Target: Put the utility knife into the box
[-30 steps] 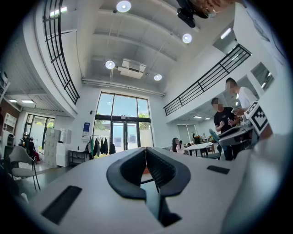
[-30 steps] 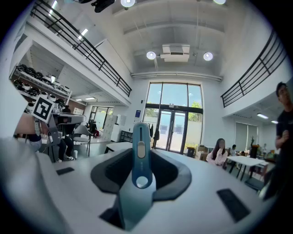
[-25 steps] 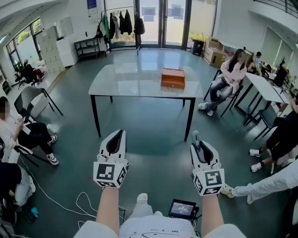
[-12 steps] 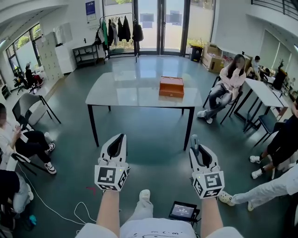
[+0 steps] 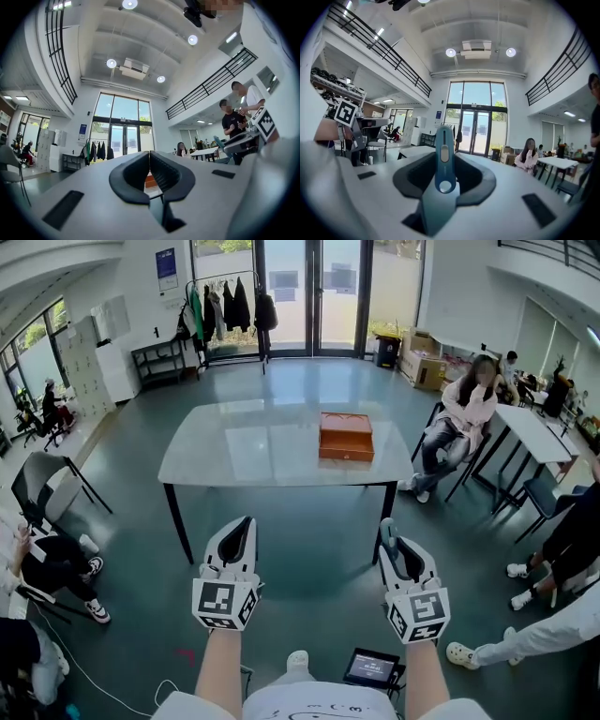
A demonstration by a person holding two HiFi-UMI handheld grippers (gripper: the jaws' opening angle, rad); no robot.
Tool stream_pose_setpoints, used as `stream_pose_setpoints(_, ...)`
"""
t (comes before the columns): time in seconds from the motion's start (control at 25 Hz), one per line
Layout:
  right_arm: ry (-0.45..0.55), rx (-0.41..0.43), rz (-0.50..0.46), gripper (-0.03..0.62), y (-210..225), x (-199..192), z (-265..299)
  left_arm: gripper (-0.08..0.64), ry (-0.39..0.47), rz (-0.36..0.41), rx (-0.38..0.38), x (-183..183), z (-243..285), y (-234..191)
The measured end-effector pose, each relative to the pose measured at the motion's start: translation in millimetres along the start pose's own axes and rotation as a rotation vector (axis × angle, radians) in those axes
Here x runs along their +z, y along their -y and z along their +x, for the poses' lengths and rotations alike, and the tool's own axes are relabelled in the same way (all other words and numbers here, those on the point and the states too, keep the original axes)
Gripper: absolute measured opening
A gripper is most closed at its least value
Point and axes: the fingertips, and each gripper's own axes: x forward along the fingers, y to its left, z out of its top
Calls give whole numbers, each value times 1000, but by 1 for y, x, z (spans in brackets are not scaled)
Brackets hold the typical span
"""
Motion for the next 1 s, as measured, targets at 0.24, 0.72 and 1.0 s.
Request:
stream_pose_setpoints(0.24,-14,-25,5,132,10,-1,54,15,-5,-8,-31,-18,52,-28)
stream_pose_setpoints(0.72,-40,-49,3,133,18,2,118,15,-14,-33,-31,-38,98,-74)
stream_pose_setpoints(1.0,-45,-49,14,133,33,4,155,15,-27,-39,1,-46,124,-99)
